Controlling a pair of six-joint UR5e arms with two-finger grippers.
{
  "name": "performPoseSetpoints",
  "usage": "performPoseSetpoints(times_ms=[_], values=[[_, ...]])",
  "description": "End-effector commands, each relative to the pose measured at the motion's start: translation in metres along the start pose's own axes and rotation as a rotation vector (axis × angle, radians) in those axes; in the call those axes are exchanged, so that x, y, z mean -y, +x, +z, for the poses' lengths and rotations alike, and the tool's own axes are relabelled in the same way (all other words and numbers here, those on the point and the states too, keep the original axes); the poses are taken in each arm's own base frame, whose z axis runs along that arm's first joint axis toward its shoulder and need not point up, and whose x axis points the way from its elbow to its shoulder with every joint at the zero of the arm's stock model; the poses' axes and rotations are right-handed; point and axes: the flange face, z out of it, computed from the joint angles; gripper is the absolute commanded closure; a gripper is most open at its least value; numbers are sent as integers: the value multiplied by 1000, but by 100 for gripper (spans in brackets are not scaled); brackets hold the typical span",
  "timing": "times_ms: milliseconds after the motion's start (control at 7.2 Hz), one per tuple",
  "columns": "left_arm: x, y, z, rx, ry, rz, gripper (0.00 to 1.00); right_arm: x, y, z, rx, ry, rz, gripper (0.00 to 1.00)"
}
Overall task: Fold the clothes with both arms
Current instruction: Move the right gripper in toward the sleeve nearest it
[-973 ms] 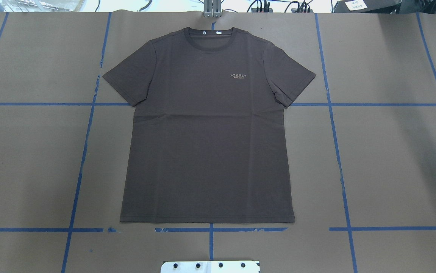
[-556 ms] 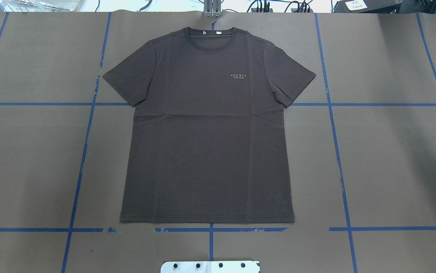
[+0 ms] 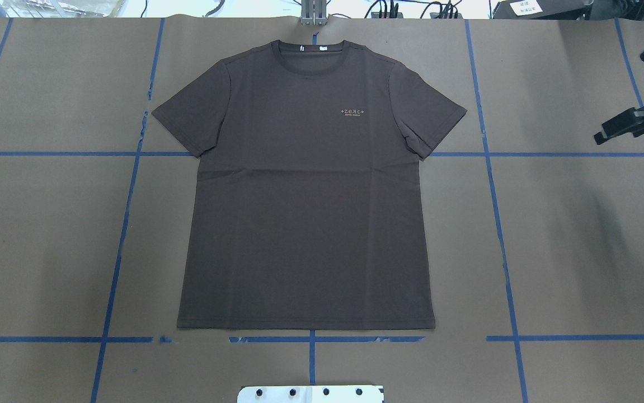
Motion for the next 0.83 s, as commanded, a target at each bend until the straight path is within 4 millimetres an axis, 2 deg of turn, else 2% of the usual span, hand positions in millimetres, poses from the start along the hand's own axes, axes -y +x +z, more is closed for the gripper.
performPoseSetpoints(times_ms=[0, 278, 695], values=[[1, 2, 1, -17, 4, 6, 0, 35, -53, 21, 54, 23, 207, 0], [2, 4, -1, -18, 7, 8, 0, 58, -76, 30, 66, 27, 265, 0], [3, 5, -2, -18, 9, 11, 0, 67, -127, 52, 47, 39, 294, 0]])
